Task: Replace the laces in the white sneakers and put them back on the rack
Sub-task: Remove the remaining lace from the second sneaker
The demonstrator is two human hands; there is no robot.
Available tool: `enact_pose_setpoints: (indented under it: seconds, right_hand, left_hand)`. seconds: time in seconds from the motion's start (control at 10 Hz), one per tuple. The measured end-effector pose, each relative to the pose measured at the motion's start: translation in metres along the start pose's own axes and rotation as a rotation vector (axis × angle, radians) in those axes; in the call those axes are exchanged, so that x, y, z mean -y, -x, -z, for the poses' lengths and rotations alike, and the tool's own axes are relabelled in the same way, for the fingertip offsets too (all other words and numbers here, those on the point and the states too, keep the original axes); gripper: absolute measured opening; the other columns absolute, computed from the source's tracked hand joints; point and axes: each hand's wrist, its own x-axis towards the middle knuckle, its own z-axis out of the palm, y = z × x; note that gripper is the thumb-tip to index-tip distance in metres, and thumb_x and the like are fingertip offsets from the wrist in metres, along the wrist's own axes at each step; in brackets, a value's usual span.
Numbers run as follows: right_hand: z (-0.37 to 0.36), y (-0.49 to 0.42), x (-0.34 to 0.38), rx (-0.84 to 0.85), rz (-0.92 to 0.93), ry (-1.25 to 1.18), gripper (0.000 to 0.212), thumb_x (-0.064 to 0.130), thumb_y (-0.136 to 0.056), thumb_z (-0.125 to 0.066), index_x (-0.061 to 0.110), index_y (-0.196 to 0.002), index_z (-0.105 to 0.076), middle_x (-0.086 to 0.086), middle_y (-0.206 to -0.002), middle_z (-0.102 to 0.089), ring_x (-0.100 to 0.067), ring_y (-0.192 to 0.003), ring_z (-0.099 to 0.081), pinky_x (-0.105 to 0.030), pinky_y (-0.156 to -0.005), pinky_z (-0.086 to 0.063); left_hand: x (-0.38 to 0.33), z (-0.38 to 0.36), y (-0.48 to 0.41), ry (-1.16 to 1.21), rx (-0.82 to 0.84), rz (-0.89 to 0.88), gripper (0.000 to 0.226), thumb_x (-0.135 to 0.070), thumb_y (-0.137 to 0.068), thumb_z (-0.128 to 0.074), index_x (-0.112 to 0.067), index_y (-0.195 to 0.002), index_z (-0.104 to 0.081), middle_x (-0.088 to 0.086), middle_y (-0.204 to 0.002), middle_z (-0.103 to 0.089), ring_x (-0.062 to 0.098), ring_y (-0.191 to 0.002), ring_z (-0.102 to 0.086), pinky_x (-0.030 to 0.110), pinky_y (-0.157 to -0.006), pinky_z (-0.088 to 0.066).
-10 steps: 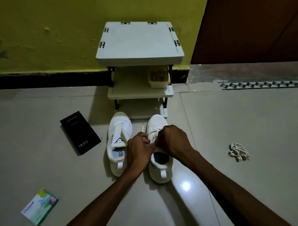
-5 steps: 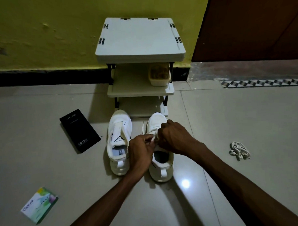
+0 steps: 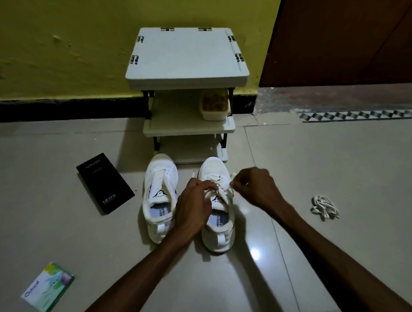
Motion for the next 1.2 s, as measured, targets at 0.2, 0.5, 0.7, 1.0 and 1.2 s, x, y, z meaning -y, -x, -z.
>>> enact_pose_setpoints:
  seconds: [0.2, 0.5, 0.7, 1.0, 1.2]
  right_hand:
    - [-0.025, 0.026, 0.015, 0.021, 0.061, 0.187, 0.032, 0.037, -0.089, -0.062, 0.016, -0.066, -0.058, 0.001, -0.062, -0.056, -0.015, -0.059, -0.053, -0.017, -0.052, -0.034]
    - [-0.045, 0.022, -0.003, -0.062, -0.207, -0.210, 0.027, 0.026, -0.085, -0.066, 0.004, -0.071, -0.073, -0.012, -0.066, -0.070, -0.021, -0.061, -0.068, -0.037, -0.066, -0.058]
    - [-0.051, 0.027, -0.003, -0.151, -0.189, -0.208, 0.029, 0.027, -0.077, -0.067, 0.005, -0.058, -0.065, -0.007, -0.052, -0.061, -0.016, -0.051, -0.059, -0.032, -0.057, -0.050]
    - [-0.053, 0.026, 0.002, -0.170, -0.138, -0.205, 0.042, 0.038, -0.079, -0.073, 0.012, -0.052, -0.055, 0.002, -0.045, -0.048, -0.009, -0.042, -0.043, -0.026, -0.046, -0.033]
    - [-0.052, 0.028, 0.000, -0.167, -0.166, -0.313, 0.033, 0.030, -0.077, -0.076, 0.007, -0.057, -0.064, -0.003, -0.051, -0.061, -0.014, -0.047, -0.060, -0.034, -0.053, -0.054]
  left_hand:
    - [-0.005, 0.004, -0.011, -0.187, 0.101, -0.079, 0.040, -0.008, -0.088, -0.055, -0.026, -0.122, -0.065, 0.004, -0.128, -0.053, 0.025, -0.114, -0.057, 0.028, -0.094, -0.044]
    - [0.001, -0.008, -0.018, -0.015, 0.208, -0.136, 0.037, 0.013, -0.075, -0.057, -0.017, -0.093, -0.068, 0.004, -0.108, -0.052, 0.027, -0.106, -0.051, 0.028, -0.081, -0.044]
    - [-0.009, 0.008, -0.026, 1.338, 0.254, 0.613, 0.043, 0.030, -0.071, -0.032, -0.005, -0.077, -0.056, 0.009, -0.069, -0.066, 0.023, -0.075, -0.061, 0.025, -0.057, -0.056]
    - [-0.009, 0.043, -0.066, -0.252, 0.435, -0.348, 0.030, -0.034, -0.097, -0.057, -0.023, -0.070, -0.063, -0.009, -0.065, -0.058, 0.009, -0.067, -0.053, 0.028, -0.070, -0.039]
    - [-0.010, 0.032, -0.055, 1.320, 0.394, 0.557, 0.035, -0.027, -0.101, -0.044, -0.011, -0.071, -0.053, -0.005, -0.046, -0.031, 0.011, -0.047, -0.030, 0.024, -0.051, -0.030]
